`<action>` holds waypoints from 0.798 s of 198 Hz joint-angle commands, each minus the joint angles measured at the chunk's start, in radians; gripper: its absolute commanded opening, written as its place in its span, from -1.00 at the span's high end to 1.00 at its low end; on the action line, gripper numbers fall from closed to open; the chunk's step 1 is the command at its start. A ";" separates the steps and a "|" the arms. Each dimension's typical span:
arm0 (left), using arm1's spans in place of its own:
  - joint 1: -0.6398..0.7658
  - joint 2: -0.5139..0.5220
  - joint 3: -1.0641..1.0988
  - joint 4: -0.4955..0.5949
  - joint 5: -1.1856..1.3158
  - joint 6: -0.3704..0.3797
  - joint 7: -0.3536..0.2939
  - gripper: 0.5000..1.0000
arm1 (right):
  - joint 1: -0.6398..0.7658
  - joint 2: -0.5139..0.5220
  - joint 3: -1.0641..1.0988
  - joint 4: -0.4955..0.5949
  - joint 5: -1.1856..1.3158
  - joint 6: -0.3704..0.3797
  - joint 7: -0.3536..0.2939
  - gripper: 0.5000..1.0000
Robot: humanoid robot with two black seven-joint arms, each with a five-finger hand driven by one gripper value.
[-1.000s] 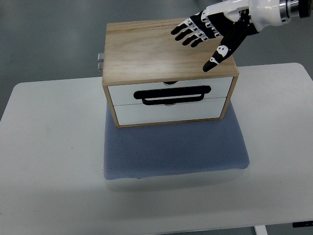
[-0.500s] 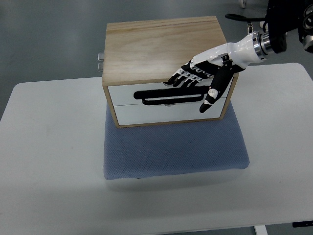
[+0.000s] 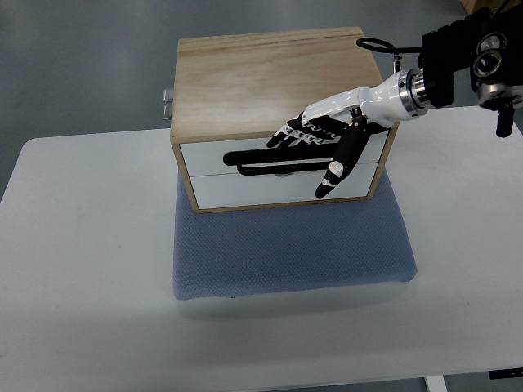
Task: Open wood drawer with right hand
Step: 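Lower the right hand onto the upper drawer's black handle, fingers hooking it, then pull the upper drawer handle toward the robot with the right hand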
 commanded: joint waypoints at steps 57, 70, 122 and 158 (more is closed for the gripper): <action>0.000 0.000 0.000 0.000 0.001 0.000 0.000 -1.00 | -0.019 0.034 -0.007 0.000 0.000 -0.051 -0.002 -0.78; 0.000 0.000 0.000 0.000 0.001 0.000 0.000 -1.00 | -0.031 0.034 -0.007 0.000 0.000 -0.063 -0.002 -0.78; 0.000 0.000 0.000 0.000 -0.001 0.000 0.000 -1.00 | -0.039 0.043 -0.018 0.000 0.000 -0.082 -0.006 -0.78; 0.000 0.000 0.000 0.000 0.001 0.000 0.000 -1.00 | -0.042 0.043 -0.026 0.000 0.000 -0.085 -0.016 -0.78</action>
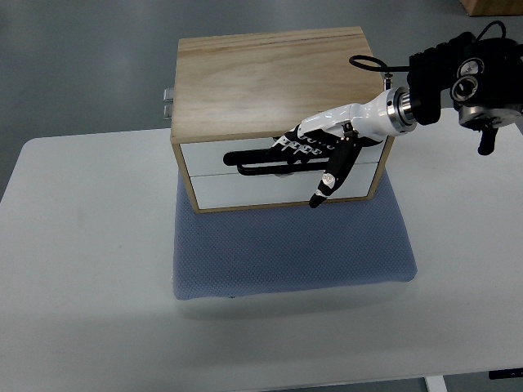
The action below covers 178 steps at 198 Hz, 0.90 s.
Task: Open wood drawer with right hand
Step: 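Pull the upper drawer handle toward the robot with the right hand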
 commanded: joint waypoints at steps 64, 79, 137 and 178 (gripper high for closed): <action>0.000 0.000 0.000 0.000 -0.001 0.000 0.000 -1.00 | 0.002 -0.018 -0.007 0.006 0.000 0.045 -0.008 -0.78; 0.000 0.000 0.000 0.000 -0.001 0.000 0.000 -1.00 | 0.010 -0.026 -0.010 0.022 0.000 0.072 -0.008 -0.78; 0.000 0.000 0.000 0.000 0.001 0.000 0.000 -1.00 | 0.021 -0.045 -0.023 0.082 0.000 0.103 -0.008 -0.78; 0.000 0.000 0.000 0.000 0.001 0.000 0.000 -1.00 | 0.056 -0.065 -0.035 0.118 0.000 0.144 -0.008 -0.78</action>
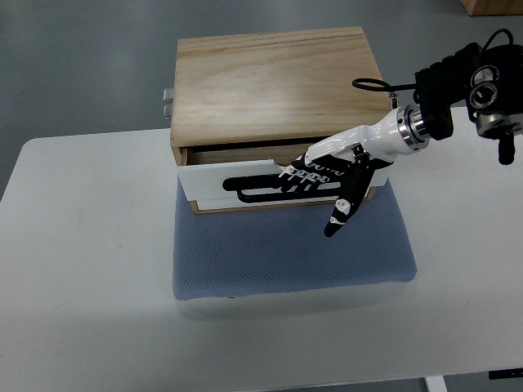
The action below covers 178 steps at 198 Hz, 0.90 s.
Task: Open wood drawer with right hand
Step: 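Pull the upper drawer handle toward the robot with the right hand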
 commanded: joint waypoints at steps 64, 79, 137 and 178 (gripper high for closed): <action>0.000 0.000 0.000 0.000 -0.001 0.000 0.000 -1.00 | 0.022 -0.050 -0.006 0.058 0.000 0.064 0.002 -0.78; 0.000 0.000 0.000 0.000 0.001 0.000 0.000 -1.00 | 0.025 -0.055 -0.006 0.070 0.000 0.073 0.002 -0.78; 0.000 0.000 0.000 0.000 -0.001 0.000 0.000 -1.00 | 0.055 -0.082 -0.015 0.101 0.000 0.113 0.000 -0.78; 0.000 0.000 0.000 0.000 0.001 0.000 0.000 -1.00 | 0.065 -0.098 -0.015 0.110 0.000 0.120 0.000 -0.78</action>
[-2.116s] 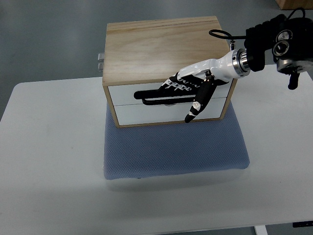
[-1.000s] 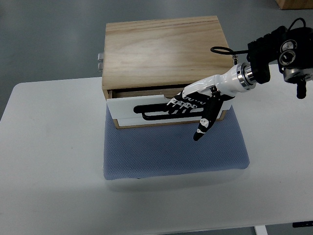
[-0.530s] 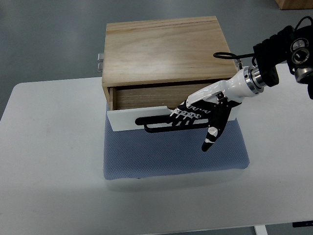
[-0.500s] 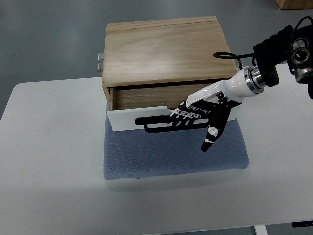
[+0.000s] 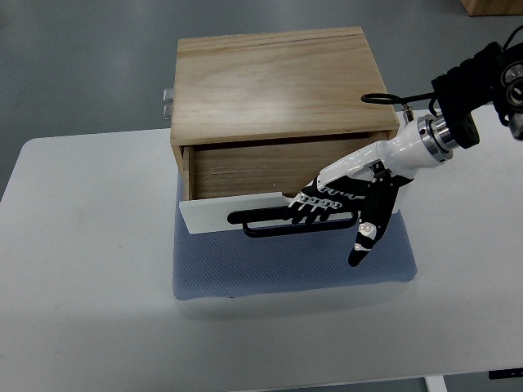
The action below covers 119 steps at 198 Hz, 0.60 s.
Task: Open wood drawer with right hand
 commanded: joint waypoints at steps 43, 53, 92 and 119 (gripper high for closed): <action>0.000 0.000 0.000 0.000 0.001 0.000 0.000 -1.00 | 0.029 -0.030 0.003 0.004 0.000 0.010 0.003 -0.78; 0.000 0.000 0.000 0.000 0.001 0.000 0.000 -1.00 | 0.037 -0.037 0.005 0.004 0.000 0.012 0.004 -0.78; 0.000 0.000 0.000 0.000 -0.001 0.000 0.000 -1.00 | 0.073 -0.086 0.027 -0.007 0.041 0.010 0.017 -0.78; 0.000 0.000 0.000 0.000 -0.001 0.000 0.000 -1.00 | 0.064 -0.139 0.092 -0.042 0.152 -0.002 0.018 -0.78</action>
